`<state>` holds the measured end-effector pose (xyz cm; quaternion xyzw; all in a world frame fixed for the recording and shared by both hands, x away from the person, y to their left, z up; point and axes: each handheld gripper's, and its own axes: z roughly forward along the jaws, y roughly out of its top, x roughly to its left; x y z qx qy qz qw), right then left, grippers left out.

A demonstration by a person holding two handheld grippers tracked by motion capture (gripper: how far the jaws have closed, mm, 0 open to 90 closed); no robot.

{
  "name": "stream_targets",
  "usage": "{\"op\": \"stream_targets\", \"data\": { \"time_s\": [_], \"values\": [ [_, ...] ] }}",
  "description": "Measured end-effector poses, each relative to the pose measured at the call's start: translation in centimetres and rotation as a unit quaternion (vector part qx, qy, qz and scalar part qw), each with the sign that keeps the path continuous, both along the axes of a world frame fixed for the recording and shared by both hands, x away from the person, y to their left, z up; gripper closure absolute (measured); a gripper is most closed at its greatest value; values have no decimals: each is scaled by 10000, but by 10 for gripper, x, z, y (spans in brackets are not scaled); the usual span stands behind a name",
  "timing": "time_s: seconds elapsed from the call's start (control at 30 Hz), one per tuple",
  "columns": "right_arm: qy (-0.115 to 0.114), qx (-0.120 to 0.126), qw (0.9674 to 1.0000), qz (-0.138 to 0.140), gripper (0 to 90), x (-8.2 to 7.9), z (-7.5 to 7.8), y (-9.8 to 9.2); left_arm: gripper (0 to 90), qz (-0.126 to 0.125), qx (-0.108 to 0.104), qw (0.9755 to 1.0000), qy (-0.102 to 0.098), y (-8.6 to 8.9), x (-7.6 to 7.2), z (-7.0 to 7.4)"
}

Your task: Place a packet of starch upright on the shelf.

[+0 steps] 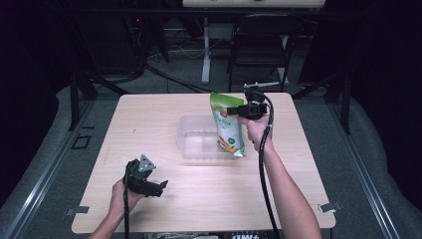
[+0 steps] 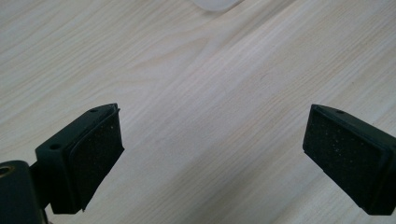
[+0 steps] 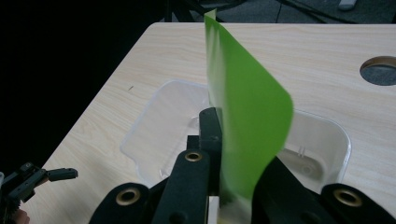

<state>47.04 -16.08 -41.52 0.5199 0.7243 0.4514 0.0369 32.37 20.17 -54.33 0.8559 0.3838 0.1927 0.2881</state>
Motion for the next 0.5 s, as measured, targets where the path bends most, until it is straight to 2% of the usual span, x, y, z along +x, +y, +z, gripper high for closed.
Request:
{"op": "stream_targets", "data": {
  "time_s": [0.17,0.27,0.33,0.37,0.5],
  "values": [
    [-138,109,9998,-43,900,-10,3,0,45,-1,-7,10000,9,1,0,0],
    [-227,303,9992,-149,900,-16,6,-5,45,1,-9,10000,8,0,0,0],
    [-259,341,9989,-186,900,-17,6,-5,45,-1,-8,10000,8,0,0,0],
    [-335,477,9979,-283,900,-20,8,-8,45,1,-16,10000,13,0,1,-1],
    [-484,571,9964,-407,900,-23,11,-10,45,-3,-12,10000,11,0,1,-1]
  ]
}}
